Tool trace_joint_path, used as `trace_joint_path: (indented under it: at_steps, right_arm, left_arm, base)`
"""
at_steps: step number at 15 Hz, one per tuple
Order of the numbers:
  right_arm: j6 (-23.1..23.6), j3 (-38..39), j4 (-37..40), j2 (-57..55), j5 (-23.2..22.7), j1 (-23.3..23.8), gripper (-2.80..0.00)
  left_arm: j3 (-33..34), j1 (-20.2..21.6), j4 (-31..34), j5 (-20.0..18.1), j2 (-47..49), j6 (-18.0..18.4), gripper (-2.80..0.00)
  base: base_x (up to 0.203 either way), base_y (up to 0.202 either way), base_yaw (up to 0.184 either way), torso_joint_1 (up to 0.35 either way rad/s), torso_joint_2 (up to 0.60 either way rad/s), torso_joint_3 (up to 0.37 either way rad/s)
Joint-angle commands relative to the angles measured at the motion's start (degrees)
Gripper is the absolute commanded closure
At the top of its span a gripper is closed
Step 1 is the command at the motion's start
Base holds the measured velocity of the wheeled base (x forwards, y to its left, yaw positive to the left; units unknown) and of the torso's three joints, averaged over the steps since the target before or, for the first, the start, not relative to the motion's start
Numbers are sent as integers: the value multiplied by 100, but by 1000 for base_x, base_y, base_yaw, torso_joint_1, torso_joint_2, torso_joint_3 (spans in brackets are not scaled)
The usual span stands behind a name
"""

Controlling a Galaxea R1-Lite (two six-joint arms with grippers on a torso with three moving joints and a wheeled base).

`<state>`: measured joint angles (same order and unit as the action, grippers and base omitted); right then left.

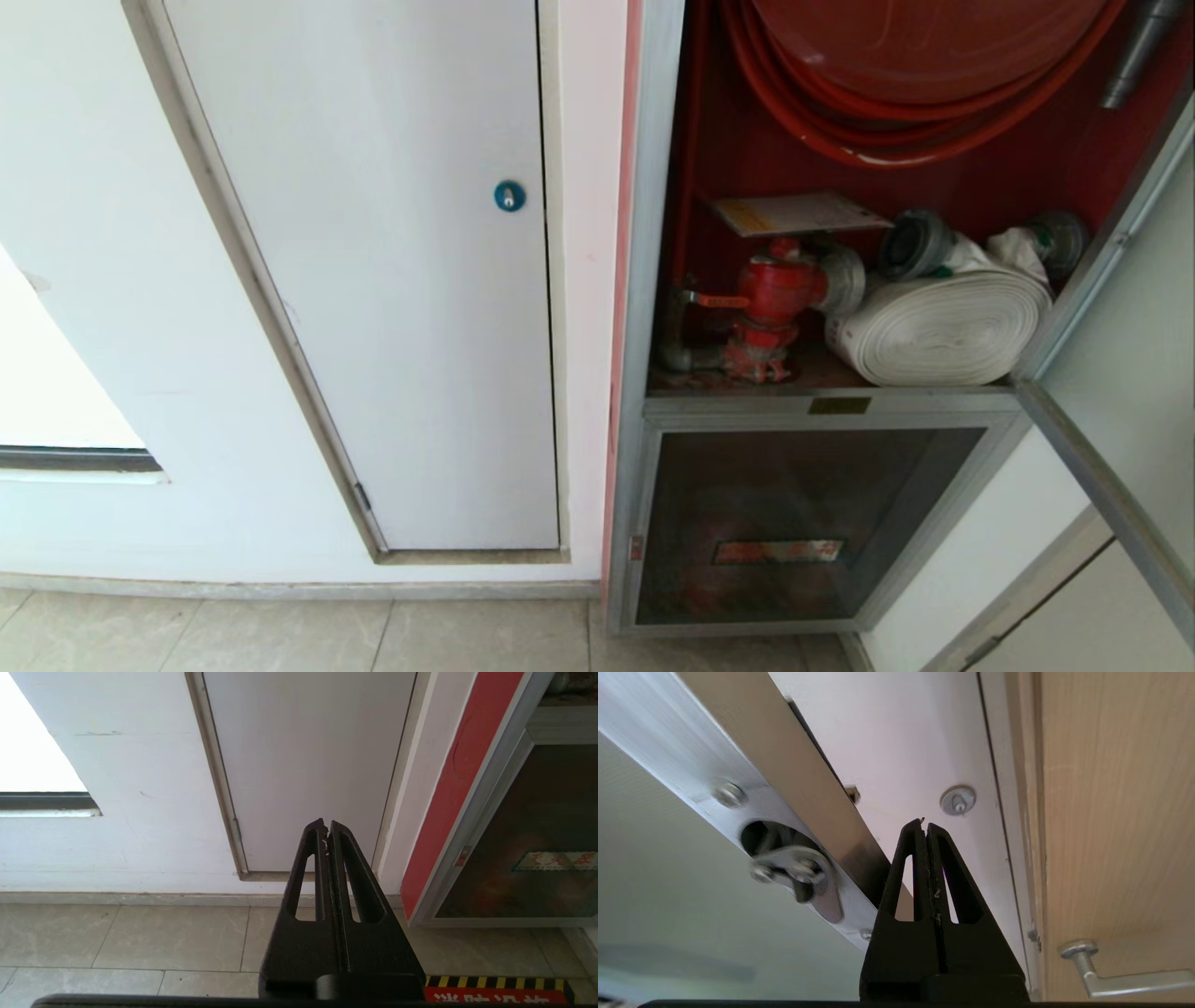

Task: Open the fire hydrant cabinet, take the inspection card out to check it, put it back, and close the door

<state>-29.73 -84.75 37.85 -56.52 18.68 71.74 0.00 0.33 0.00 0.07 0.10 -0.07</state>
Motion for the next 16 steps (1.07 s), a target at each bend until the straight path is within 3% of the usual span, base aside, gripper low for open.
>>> trace_joint_path:
  at_steps: [1,4,16]
  right_arm:
    - [-15,58,21,48,-143,-36,0]
    - [-1,274,27,257,-524,-178,0]
    - [19,530,81,1039,-662,-1190,0]
  left_arm:
    - [9,2,0,1,8,-2,0]
    - [9,2,0,1,3,-2,0]
    - [9,2,0,1,8,-2,0]
  base:
    - [0,0,0,0,0,0]
    - [0,0,0,0,0,0]
    - [0,0,0,0,0,0]
